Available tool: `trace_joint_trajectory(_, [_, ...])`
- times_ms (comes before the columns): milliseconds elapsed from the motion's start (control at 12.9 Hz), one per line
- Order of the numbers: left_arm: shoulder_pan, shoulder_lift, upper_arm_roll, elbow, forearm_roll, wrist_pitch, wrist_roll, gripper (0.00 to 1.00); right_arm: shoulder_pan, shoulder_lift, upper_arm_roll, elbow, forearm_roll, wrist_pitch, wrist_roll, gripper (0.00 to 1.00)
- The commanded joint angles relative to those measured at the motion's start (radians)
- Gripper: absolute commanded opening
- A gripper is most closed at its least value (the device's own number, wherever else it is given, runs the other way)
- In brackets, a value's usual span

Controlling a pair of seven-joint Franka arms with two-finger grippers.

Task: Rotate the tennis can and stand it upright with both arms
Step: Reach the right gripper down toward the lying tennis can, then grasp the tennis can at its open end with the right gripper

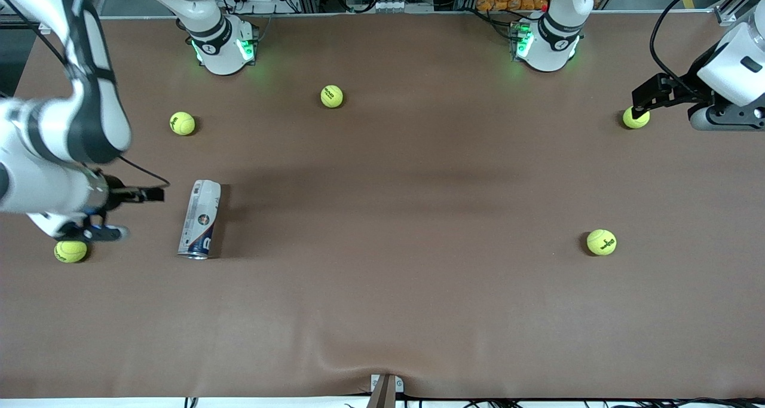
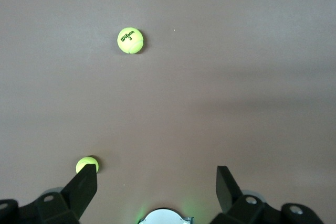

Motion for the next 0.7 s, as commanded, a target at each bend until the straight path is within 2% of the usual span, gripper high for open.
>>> trace_joint_trajectory(0, [0.003,0.003,-0.002,0.005,-0.007,-0.015,0.004,1.0,0.0,0.026,0.01,-0.083,0.004,0.165,-0.011,1.0])
trace_joint_trajectory(233, [0.003,0.003,-0.002,0.001,-0.007,-0.015,0.004,1.0,0.015,0.098,0.013,-0.092,0.01,0.257,-0.015,1.0])
trace_joint_trajectory(388, [0.003,0.003,-0.002,0.001,-0.007,-0.015,0.003,1.0,0.01,0.137,0.012,-0.092,0.077,0.271,-0.018,1.0])
trace_joint_trajectory(621, [0.003,0.006,-0.002,0.001,-0.005,-0.014,0.003,1.0,0.004,0.193,0.012,-0.092,0.081,0.294,-0.024,1.0])
